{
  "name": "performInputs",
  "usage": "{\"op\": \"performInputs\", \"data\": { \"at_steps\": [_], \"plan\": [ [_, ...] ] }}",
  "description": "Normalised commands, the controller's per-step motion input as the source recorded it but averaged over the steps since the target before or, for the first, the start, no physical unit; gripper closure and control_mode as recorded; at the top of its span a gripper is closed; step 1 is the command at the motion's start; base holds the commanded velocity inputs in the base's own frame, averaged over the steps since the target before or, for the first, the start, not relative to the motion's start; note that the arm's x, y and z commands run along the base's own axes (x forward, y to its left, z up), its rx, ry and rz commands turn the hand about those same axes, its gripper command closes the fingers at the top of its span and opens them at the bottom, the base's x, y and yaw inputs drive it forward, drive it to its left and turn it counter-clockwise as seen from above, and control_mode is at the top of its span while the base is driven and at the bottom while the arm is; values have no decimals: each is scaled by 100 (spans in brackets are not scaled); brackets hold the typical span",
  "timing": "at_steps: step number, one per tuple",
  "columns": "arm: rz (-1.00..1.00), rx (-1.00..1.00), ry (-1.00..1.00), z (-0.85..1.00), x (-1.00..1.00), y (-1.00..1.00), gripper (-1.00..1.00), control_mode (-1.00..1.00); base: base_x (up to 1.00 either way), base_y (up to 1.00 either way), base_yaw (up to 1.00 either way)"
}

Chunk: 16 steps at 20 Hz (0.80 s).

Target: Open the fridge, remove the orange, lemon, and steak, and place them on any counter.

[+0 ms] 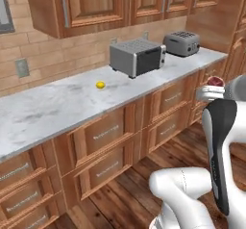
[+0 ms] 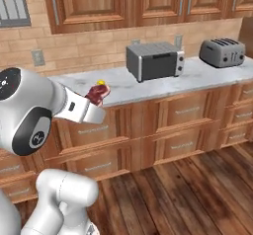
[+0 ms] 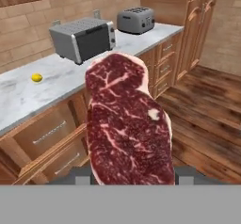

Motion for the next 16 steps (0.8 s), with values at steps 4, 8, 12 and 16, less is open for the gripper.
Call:
{"op": "performInputs", "data": {
  "at_steps": [4,8,12,16],
  "plan": [
    [0,0,0,0,0,0,100,100,8,57,50],
    [0,0,0,0,0,0,100,100,35,31,47],
    [0,0,0,0,0,0,100,100,82,4,35],
    [0,0,0,0,0,0,100,100,100,0,25]
  ]
}}
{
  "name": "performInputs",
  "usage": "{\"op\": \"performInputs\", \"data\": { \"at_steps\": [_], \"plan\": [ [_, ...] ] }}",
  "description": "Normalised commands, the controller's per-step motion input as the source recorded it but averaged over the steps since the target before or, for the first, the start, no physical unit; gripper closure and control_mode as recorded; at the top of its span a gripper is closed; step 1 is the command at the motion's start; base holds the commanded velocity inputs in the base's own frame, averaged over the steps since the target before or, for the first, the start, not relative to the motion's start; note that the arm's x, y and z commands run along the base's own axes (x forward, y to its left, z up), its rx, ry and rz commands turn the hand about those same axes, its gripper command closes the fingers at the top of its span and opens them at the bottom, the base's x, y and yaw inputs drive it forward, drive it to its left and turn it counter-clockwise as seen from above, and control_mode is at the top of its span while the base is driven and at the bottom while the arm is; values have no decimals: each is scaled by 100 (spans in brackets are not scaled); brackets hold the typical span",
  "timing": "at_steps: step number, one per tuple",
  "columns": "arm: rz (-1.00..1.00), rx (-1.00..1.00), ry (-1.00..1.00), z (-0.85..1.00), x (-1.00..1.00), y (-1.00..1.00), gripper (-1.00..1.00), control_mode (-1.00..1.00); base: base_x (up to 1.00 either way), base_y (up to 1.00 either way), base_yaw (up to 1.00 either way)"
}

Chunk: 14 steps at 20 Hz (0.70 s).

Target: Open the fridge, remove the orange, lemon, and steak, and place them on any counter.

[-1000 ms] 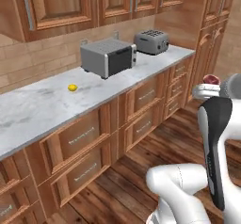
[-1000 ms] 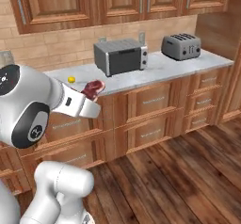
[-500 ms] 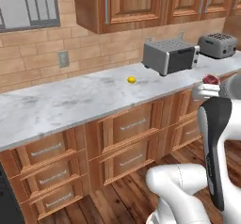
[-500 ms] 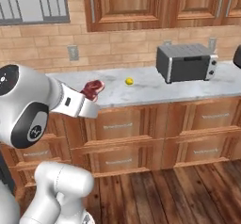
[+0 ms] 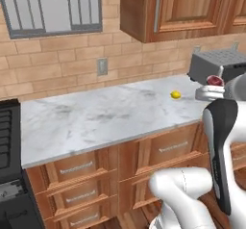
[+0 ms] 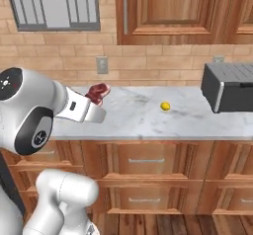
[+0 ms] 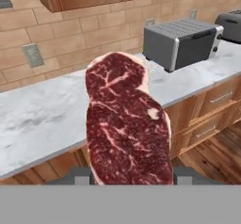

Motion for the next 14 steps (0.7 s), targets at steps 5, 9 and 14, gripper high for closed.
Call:
{"op": "performInputs", "data": {
  "at_steps": [5,9,14],
  "plan": [
    [0,0,0,0,0,0,100,100,100,-1,21],
    [0,0,0,0,0,0,100,100,84,0,21],
    [16,0,16,-59,22,0,100,-100,12,0,4]
  ]
}}
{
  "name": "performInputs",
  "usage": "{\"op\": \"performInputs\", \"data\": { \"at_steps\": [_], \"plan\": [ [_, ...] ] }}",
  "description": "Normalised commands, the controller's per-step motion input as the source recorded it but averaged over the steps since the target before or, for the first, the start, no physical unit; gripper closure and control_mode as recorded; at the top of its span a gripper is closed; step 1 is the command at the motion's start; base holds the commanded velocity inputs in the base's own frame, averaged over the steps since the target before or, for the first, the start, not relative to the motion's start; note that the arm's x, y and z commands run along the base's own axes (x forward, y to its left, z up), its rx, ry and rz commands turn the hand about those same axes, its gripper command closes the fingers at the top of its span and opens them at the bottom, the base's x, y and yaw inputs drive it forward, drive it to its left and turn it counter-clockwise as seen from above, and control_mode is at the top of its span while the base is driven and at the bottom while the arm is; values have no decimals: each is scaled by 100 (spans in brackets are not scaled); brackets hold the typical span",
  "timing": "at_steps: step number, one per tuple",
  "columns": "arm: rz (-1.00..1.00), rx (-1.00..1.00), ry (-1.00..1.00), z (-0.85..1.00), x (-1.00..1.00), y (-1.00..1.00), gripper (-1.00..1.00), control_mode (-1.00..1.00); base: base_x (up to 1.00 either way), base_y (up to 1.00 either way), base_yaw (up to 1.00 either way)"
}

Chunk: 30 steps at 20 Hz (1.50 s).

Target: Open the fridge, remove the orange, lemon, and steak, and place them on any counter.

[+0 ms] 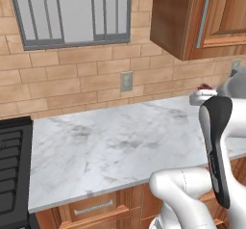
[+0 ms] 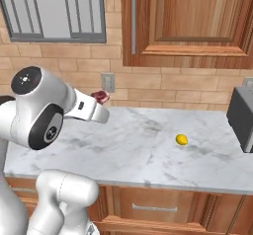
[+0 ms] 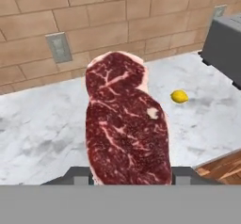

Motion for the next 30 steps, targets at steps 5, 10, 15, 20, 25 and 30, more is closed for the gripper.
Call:
{"op": "performInputs", "data": {
  "at_steps": [5,10,15,20,25,30],
  "plan": [
    [18,0,31,-100,49,0,100,-100,0,0,0],
    [13,0,28,-100,85,0,100,-100,0,0,0],
    [10,0,21,-91,100,0,100,-100,0,0,0],
    [8,0,5,-71,100,0,100,-100,0,0,0],
    [4,0,0,-66,100,-2,100,-100,0,0,0],
    [0,0,3,-68,91,-13,100,-100,0,0,0]
  ]
}}
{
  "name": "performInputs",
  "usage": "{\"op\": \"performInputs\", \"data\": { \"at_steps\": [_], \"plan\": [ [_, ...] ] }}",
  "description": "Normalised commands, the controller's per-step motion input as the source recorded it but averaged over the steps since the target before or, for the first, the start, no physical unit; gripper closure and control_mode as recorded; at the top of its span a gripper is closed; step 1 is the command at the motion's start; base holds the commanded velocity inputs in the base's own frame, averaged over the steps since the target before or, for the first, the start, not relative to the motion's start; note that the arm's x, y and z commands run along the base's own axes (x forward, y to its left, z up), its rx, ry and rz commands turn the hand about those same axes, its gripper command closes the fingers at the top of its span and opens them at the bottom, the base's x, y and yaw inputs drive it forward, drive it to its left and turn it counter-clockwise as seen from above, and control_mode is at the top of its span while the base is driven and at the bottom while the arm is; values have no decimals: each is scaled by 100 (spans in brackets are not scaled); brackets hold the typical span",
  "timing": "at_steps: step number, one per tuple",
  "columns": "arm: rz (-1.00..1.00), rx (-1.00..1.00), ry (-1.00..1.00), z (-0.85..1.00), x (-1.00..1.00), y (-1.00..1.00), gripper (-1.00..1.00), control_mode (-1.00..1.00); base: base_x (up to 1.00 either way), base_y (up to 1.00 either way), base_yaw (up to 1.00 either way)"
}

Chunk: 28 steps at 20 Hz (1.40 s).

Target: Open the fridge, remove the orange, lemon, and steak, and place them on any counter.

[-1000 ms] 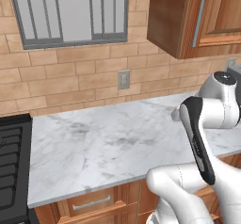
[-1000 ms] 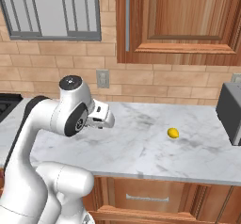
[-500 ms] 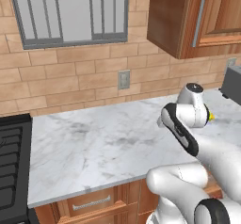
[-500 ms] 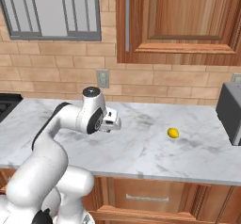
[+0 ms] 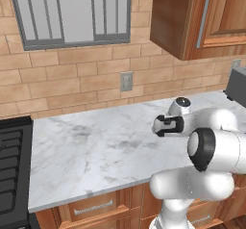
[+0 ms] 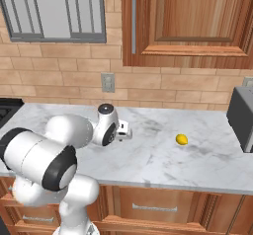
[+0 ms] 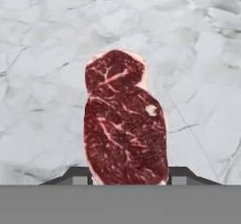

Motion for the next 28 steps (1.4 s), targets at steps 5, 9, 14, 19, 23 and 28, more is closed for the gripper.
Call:
{"op": "performInputs", "data": {
  "at_steps": [5,9,14,19,23,28],
  "plan": [
    [0,0,2,-57,60,-6,100,-100,0,0,0],
    [0,0,0,-36,53,-1,100,-100,0,0,0],
    [0,0,-4,7,6,-5,-100,-100,0,0,0],
    [0,1,-8,55,-37,-4,-100,-100,0,0,0],
    [0,1,-2,89,-45,0,-100,-100,0,0,0],
    [0,4,-1,100,-59,1,-100,-100,0,0,0]
  ]
}}
